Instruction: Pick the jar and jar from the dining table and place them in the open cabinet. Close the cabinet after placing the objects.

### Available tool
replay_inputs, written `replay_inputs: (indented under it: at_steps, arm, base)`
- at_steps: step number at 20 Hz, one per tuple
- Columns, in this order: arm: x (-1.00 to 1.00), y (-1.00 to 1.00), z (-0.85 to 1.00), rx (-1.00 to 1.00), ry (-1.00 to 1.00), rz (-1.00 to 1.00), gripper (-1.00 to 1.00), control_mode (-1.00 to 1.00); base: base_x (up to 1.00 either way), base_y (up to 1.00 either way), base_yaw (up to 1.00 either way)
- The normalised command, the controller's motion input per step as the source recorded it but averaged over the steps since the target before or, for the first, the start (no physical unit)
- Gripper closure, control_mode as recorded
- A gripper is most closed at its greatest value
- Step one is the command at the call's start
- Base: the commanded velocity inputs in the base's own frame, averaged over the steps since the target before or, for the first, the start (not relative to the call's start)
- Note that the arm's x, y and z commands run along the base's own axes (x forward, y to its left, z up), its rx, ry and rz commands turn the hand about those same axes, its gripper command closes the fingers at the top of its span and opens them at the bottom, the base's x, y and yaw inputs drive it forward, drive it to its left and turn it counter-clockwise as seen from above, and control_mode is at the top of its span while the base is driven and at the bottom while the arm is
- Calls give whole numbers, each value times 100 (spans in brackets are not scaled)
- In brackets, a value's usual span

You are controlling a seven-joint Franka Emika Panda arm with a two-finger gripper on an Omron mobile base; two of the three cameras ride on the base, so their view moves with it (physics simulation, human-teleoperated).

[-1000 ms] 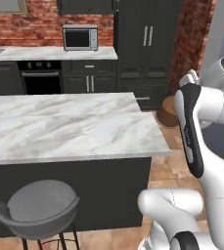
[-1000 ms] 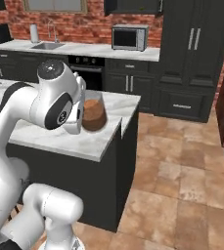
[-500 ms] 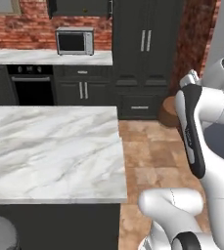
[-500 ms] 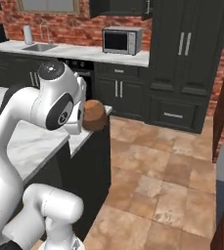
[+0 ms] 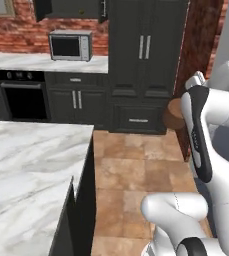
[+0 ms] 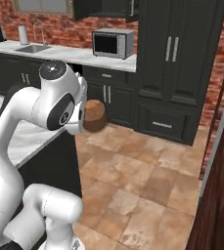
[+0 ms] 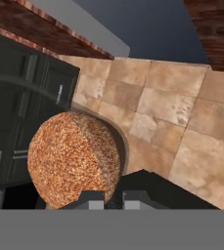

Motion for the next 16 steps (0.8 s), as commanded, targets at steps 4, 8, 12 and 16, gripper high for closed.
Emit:
replay_inputs:
  at_steps: [4,8,12,16]
  arm:
    - [0,0,0,0,0,0,100,100]
    - [0,0,0,0,0,0,100,100]
    - [0,0,0,0,0,0,100,100]
    - [0,0,0,0,0,0,100,100]
  base:
    - [82,-55,23]
    - [92,-44,17]
    - [99,-31,28]
    - [99,-14,37]
